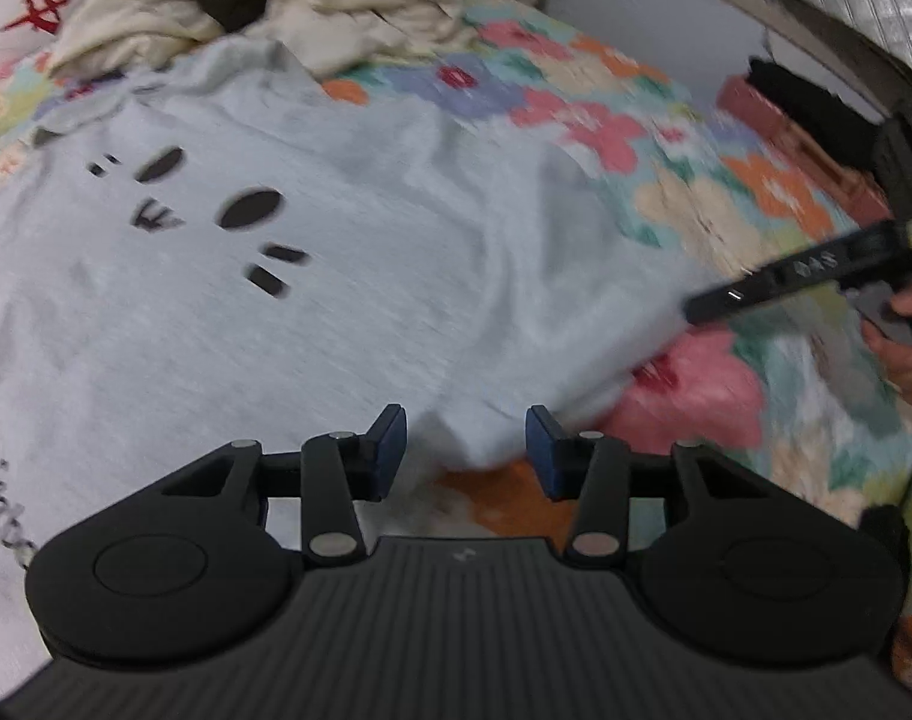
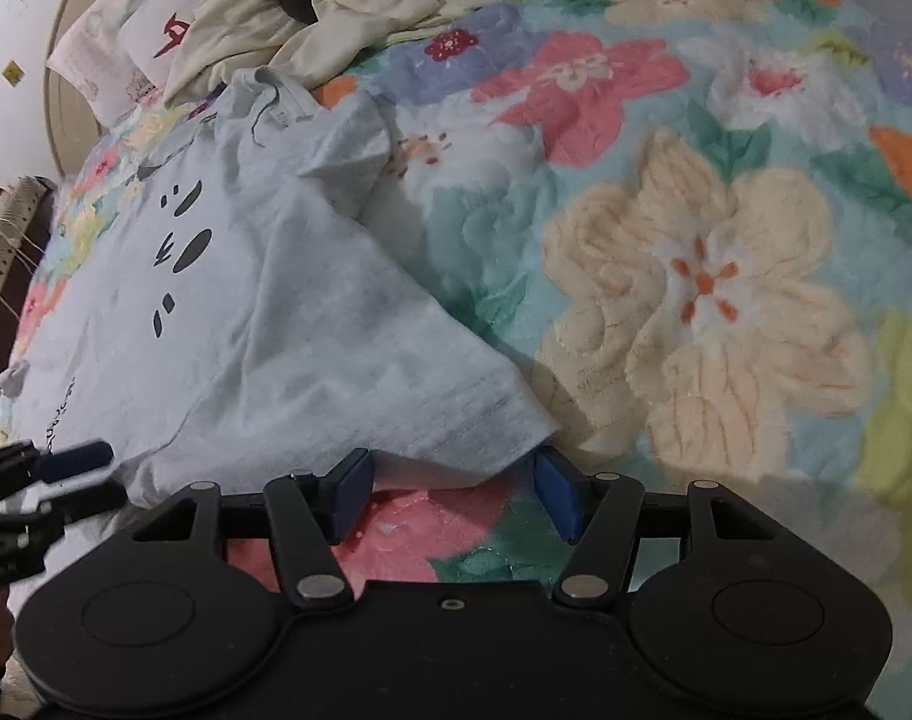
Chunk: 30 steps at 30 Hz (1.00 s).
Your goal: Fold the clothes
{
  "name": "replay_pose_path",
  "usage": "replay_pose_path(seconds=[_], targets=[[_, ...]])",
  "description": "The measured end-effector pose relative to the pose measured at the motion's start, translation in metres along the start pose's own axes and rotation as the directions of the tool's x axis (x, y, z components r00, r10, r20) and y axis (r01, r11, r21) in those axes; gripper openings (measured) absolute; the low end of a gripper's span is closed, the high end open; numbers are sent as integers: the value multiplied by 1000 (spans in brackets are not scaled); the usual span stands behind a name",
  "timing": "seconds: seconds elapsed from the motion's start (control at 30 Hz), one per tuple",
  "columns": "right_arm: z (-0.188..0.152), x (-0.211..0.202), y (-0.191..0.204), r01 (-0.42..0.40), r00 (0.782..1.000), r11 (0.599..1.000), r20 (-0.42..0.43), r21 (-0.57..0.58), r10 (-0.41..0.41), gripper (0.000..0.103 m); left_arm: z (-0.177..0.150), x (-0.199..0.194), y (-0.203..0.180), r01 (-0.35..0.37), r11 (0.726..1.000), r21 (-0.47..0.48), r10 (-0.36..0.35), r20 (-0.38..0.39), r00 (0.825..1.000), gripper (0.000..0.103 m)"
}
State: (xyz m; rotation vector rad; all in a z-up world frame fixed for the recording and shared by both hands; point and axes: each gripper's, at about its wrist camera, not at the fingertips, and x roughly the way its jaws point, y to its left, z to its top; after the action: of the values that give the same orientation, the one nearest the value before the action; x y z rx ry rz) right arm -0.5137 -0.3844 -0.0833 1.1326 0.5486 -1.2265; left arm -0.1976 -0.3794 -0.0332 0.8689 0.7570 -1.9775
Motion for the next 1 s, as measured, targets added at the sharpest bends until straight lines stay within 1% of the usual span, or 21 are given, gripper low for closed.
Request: replay_pose_path(seconds=[0.03,0.07,0.1,0.13,0.17,0.23,0.27,0.33,0.4,0.47,0.6,0.63,0.67,0.73,0.77,0.83,0.87,0.9,0.93,0.97,1.0], targets=[[1,4,1,-6,1000,1000,22,-7,7,65,0,3,-3,3,1000,1,-3,-8,1000,43],[1,6,3,-22,998,999,52,-27,23,59,-1,5,-5,8,1000,2,-8,-15,1000,43],[1,7,9,-54,995,996,81,-73,60,22,-2,7,-7,22,1000,2,-22,-19,1000,43],[3,9,18,-90,991,988,83,-125,100,5,-2,9,-8,36,999,3,-36,-22,999,43],[7,11,28,-99,990,980,77,-175,114,7,-3,10,-9,48,999,5,-48,-23,999,43],[17,8,50,-77,985,959,131,-274,116,6,-1,13,-9,57,998,3,-57,-3,998,43],[25,6,57,-92,977,951,157,-296,144,6,2,13,-7,62,998,-1,-62,22,998,43],[45,7,71,-121,967,947,181,-298,180,6,8,12,-3,102,995,-14,-101,65,993,43],[67,12,87,-114,967,942,181,-314,178,6,13,11,0,163,987,-9,-161,120,980,43],[83,17,101,-97,972,942,173,-321,159,6,17,15,2,199,980,-4,-196,155,968,49],[102,23,109,-117,980,962,132,-245,152,6,24,34,-1,155,988,-2,-154,110,982,58],[104,25,108,-121,982,968,116,-220,149,6,25,37,-2,140,990,-1,-139,98,985,63],[105,26,105,-124,983,971,105,-203,147,6,25,42,-3,109,994,-2,-108,92,990,64],[106,29,100,-112,987,975,95,-193,132,6,27,52,2,-7,999,-38,10,80,997,64],[107,31,97,-88,989,977,96,-194,109,7,28,56,14,-29,994,-104,36,65,997,61],[108,37,90,-58,993,979,90,-196,77,7,29,63,40,-63,969,-239,74,37,997,38],[108,40,85,-58,994,980,85,-190,75,7,27,60,56,-17,943,-332,37,56,998,35],[108,45,81,-63,994,981,79,-182,78,7,26,56,66,5,923,-385,25,74,997,33],[107,48,78,-68,994,981,73,-183,82,7,26,51,71,-4,918,-397,40,84,996,33],[105,50,77,-68,994,979,68,-193,83,9,27,48,70,-27,926,-375,64,85,994,33],[102,50,77,-58,995,977,70,-205,73,16,28,47,68,-43,933,-357,77,84,993,33]])
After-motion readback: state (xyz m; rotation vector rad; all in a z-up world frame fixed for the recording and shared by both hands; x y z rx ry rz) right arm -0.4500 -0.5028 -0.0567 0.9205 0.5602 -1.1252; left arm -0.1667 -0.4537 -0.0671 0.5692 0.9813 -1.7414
